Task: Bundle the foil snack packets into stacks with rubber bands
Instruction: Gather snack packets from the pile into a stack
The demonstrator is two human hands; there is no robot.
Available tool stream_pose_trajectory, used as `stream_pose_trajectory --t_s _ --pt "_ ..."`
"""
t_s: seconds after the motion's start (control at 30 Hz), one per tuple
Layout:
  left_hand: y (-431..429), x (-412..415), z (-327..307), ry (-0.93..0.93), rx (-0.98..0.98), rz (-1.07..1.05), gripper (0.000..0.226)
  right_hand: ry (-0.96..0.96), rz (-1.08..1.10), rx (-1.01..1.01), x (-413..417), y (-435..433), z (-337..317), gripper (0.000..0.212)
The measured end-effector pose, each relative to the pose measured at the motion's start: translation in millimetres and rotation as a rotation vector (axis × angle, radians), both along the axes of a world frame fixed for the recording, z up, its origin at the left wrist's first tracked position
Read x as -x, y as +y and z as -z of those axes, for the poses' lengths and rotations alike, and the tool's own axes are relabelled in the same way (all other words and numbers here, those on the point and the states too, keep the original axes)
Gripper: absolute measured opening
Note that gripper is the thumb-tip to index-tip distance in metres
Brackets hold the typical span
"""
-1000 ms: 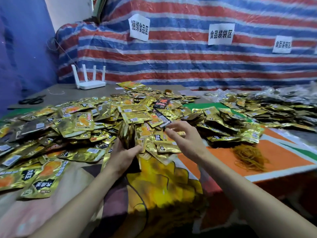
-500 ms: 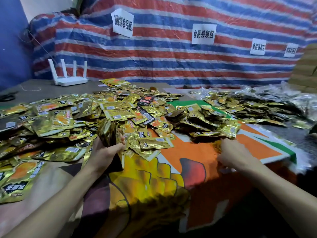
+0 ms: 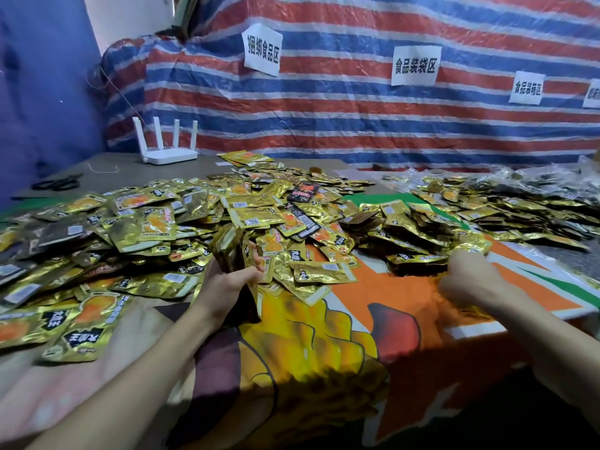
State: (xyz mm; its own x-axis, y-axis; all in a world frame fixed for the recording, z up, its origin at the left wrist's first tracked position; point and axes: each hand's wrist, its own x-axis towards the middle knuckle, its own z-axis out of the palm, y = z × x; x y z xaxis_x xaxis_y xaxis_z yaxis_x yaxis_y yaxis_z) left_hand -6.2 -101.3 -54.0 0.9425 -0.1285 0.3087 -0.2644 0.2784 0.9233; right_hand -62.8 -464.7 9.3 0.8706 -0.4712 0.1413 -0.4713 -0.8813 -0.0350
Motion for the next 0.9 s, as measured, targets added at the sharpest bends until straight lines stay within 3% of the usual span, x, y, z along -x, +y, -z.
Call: stream_pose_trajectory --t_s 0.2,0.3,0.43,0.67,0.9 --pt "1.1 1.1 0.0 -0.016 0.017 0.017 0.038 -0.065 -0.040 -0.086 -10.0 5.1 -19.1 0.021" --pt "-0.4 3.5 -4.6 0.022 0.057 0.069 0.039 -0.131 -0.217 -0.317 -13.4 21.5 -29.6 0.033" --pt "-0.9 8.4 -14.9 0.165 0.195 0.359 0.046 -0.231 -0.487 -0.583 -14.8 68.5 -32.2 0.040" --pt "5.9 17.9 -26.9 0.243 0.045 0.512 0.065 -0.273 -0.797 -0.662 -34.5 155.3 -11.1 0.026" --pt "23.4 19.9 -24.9 0.396 -0.105 0.252 0.019 -0.254 -0.888 -0.742 -44.1 197.9 10.8 0.020"
